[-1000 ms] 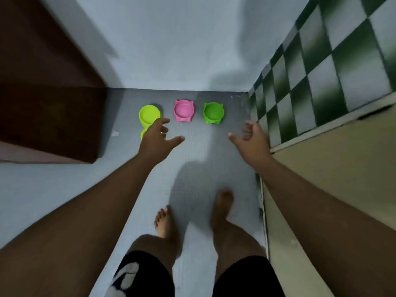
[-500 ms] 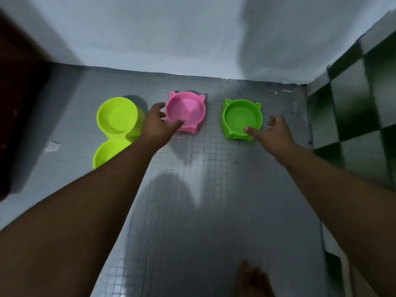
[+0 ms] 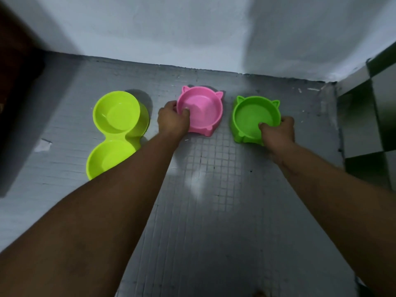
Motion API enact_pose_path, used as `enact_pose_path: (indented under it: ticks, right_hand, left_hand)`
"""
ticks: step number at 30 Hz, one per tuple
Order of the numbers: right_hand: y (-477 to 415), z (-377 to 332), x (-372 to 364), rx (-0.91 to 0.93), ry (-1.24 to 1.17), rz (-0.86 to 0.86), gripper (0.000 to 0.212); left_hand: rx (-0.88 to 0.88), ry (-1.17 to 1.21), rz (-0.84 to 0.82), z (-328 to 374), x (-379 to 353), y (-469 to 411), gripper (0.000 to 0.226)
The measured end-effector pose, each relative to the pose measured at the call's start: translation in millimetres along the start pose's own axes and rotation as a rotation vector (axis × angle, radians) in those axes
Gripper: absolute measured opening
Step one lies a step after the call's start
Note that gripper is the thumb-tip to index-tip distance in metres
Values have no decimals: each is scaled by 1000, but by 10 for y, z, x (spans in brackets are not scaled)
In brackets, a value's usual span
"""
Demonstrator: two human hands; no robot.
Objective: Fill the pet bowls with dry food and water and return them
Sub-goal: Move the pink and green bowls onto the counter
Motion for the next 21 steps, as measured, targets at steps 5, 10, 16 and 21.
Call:
enact_pose_path:
  ticks: [5,10,16,21]
  right_hand:
    - [146,-57,-23,88,-61,0,42]
    - [103,12,21,67,-185,-26,40]
    - [208,-13,131,-21,-397,-196,56]
    - [891,-483,791,-89,-529,-321,54]
  left_hand:
    - [-40,72,15,90,-27,194,41]
    - [7,197,-14,83,-37,183,40]
    - [76,438,-142,226,74,392,51]
    - [107,556,-153,745,650,955,61]
Point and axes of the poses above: each hand's wrist, its own y-axis away from the middle knuckle, its own x-axis out of the back of the hand, z = x × y, the point moved 9 cm from there along -y, towards the middle knuckle, and after that the axes turned 1 degree about y, right-handed, at the moved point
